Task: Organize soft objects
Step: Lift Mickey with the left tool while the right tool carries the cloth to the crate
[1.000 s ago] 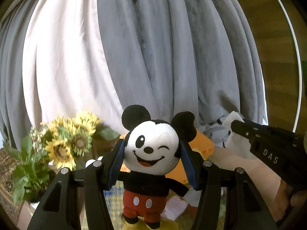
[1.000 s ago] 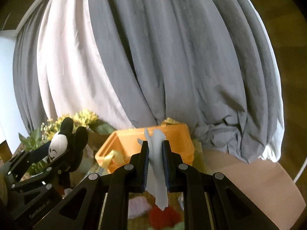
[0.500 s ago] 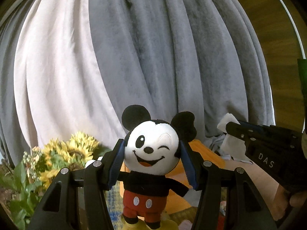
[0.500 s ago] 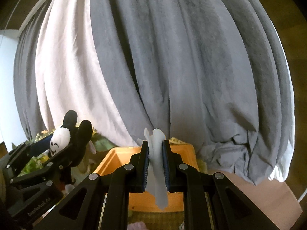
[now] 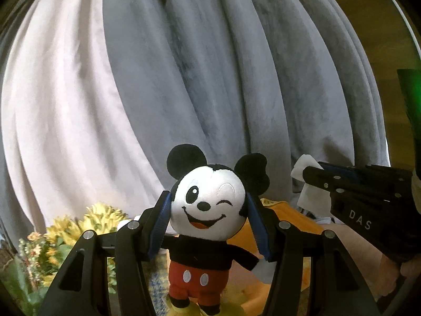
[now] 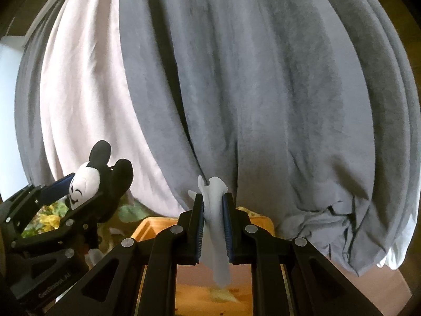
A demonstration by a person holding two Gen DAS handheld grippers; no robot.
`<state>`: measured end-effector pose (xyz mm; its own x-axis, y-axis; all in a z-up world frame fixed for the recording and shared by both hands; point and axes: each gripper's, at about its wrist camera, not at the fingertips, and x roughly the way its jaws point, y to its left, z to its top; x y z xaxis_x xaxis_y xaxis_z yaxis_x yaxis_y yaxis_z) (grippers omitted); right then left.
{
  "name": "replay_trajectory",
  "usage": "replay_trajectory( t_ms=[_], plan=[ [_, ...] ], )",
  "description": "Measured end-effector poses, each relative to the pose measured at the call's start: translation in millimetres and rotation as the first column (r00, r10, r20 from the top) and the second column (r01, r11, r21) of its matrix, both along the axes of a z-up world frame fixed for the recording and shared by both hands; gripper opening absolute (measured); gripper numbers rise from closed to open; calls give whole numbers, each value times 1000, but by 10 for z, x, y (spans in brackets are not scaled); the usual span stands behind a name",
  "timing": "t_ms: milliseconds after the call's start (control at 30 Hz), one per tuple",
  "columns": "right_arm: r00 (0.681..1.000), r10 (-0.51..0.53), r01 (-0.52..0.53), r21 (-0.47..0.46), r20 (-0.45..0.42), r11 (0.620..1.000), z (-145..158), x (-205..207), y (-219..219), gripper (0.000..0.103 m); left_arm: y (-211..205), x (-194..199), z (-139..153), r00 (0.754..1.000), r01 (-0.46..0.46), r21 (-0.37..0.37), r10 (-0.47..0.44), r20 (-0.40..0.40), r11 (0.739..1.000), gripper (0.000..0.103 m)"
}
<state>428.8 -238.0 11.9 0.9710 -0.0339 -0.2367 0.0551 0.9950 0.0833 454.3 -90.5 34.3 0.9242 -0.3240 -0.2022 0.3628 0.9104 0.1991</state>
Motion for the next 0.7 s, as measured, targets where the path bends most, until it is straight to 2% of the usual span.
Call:
replay_trajectory(
  t_ms=[300,700],
  plan=[
    [997,-4,3,-15,-76,1000,-223,432,-100,15,-145,475,-248,996,45,28,-43,-75,999,56],
    [978,-9,11,8,-208,1000,-630,903,-273,15,-407,950,-659,976,89,78,-71,-206,993,58]
  ],
)
